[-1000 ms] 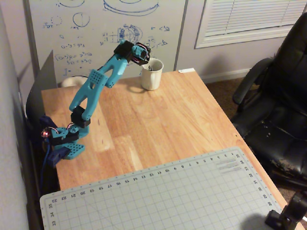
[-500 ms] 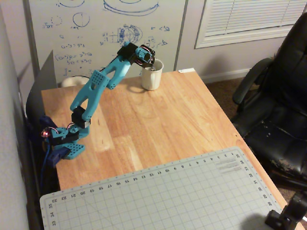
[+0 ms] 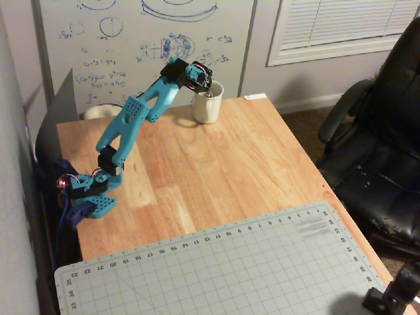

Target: Touch the pen.

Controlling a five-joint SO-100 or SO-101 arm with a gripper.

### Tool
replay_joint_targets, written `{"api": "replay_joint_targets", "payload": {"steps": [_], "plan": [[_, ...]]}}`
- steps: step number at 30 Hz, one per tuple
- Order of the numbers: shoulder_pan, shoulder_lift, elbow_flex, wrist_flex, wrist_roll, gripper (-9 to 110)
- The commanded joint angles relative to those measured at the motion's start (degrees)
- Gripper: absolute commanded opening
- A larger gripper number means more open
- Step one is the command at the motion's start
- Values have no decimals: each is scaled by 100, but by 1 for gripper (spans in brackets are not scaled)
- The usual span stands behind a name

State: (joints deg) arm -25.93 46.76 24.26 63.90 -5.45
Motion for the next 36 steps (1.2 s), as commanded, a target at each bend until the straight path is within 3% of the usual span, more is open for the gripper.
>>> {"api": "replay_joint_targets", "payload": {"steps": [1,36], "plan": [[53,255,-545,-35,-35,1],[193,-35,-650,-114,-44,1]]}}
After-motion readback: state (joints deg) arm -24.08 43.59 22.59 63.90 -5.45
